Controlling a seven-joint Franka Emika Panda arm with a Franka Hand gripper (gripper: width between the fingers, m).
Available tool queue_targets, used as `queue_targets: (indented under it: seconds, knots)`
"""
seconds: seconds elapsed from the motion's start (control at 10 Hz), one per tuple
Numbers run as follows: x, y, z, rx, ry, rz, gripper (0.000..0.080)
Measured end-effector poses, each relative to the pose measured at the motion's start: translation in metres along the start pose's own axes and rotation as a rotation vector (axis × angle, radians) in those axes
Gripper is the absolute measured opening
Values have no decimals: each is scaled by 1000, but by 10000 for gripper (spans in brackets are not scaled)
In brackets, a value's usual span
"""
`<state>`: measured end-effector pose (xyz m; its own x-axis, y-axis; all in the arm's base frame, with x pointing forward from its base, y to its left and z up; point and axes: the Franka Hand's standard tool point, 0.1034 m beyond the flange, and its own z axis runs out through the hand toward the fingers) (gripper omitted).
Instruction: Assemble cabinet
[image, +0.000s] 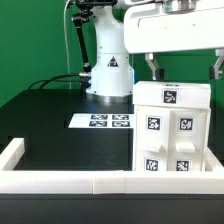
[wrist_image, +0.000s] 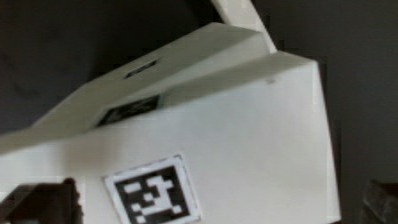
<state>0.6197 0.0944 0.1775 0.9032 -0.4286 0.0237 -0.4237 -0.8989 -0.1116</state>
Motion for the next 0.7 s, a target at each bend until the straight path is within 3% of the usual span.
queue_targets:
  seconds: [0.4,0.6,0.7]
  knots:
    - [1,0,0,0,1,-230,797]
    - [0,1,1,-33,8,-545,797]
    - [1,1,1,-35,6,-652,797]
